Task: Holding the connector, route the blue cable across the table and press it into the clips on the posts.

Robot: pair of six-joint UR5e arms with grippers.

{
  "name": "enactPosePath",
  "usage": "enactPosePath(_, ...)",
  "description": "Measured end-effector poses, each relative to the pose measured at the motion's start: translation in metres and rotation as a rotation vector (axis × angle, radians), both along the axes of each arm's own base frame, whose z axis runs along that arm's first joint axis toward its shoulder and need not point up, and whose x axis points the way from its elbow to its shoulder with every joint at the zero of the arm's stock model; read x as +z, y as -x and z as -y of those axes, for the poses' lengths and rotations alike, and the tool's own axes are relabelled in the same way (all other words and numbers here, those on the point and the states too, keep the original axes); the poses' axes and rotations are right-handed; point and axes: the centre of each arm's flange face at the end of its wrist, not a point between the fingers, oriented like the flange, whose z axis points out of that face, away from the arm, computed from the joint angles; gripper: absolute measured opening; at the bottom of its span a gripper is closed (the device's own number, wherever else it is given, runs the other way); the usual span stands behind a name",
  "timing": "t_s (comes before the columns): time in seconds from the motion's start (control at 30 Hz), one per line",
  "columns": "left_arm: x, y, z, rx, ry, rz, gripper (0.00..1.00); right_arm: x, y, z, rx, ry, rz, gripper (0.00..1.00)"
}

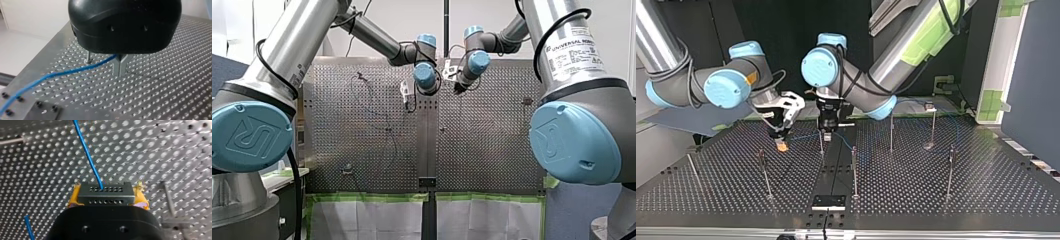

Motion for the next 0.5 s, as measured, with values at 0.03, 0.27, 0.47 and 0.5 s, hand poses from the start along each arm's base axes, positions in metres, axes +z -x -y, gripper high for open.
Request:
enactPosePath(0.03, -0.004, 0.001, 0.0, -0.007, 0.0, -0.001, 0.0, -0.003, 0.001, 0.0, -0.001, -0.001, 0.0, 0.0)
enactPosePath(0.27, -0.037, 0.002, -0.001, -0.037, -0.007, -0.017, 0.0, -0.028, 0.006, -0.002, -0.006, -0.004, -0.006, 0.0)
enactPosePath(0.47, -0.085, 0.009, 0.005, -0.057, -0.032, -0.056, 0.0, -0.051, 0.014, -0.006, -0.007, -0.016, -0.053, 0.0)
enactPosePath(0.5, -0.093, 0.01, 0.006, -0.059, -0.036, -0.062, 0.0, -0.054, 0.016, -0.007, -0.007, -0.018, -0.062, 0.0)
